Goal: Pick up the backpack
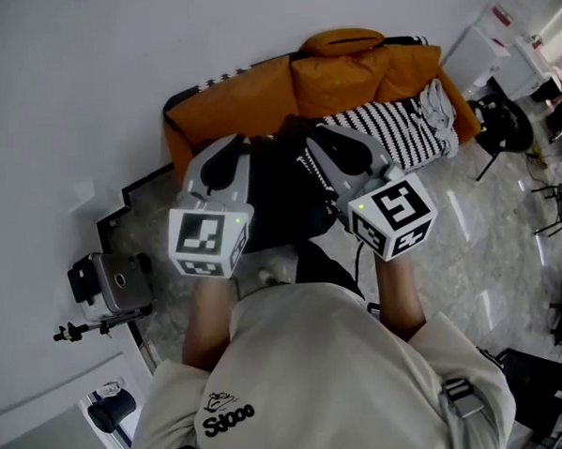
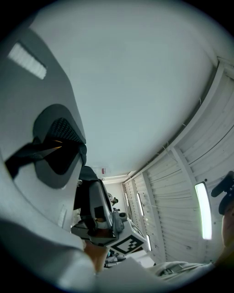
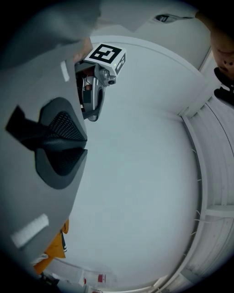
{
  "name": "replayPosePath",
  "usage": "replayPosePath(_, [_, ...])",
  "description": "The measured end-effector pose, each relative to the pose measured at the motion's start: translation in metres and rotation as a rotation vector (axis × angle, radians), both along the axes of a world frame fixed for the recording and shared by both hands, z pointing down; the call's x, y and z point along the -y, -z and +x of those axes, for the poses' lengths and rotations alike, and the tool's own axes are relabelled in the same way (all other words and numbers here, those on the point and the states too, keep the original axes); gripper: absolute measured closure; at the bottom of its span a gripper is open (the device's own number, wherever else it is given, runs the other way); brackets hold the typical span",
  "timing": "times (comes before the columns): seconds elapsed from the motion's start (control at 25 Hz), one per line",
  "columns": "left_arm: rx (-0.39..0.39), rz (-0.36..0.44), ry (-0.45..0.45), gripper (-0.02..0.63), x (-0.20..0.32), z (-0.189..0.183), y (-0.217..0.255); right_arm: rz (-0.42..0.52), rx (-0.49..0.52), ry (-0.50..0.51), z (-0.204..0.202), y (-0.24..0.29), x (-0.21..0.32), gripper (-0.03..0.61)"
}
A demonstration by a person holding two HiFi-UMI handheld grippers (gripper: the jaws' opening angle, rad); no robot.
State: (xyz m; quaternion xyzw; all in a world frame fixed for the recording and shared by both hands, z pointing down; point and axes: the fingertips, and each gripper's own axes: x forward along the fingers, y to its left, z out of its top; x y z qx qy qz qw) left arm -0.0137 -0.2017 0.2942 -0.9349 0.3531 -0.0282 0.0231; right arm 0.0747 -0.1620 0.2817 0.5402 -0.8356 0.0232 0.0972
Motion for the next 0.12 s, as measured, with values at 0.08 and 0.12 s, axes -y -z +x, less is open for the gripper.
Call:
replayPosePath(0.08, [0.002, -0.010, -0.005, 0.601, 0.0034, 0.0069, -0.0023, -0.007, 0.003, -0.002, 0.0066, -0.0016, 0.0032, 0.515])
replayPosePath(0.12, [0.004, -0.014, -0.007, 0.601, 0.0051, 0.0105, -0.0035, -0.009, 0.005, -0.003, 0.0100, -0.0023, 0.0049, 0.515])
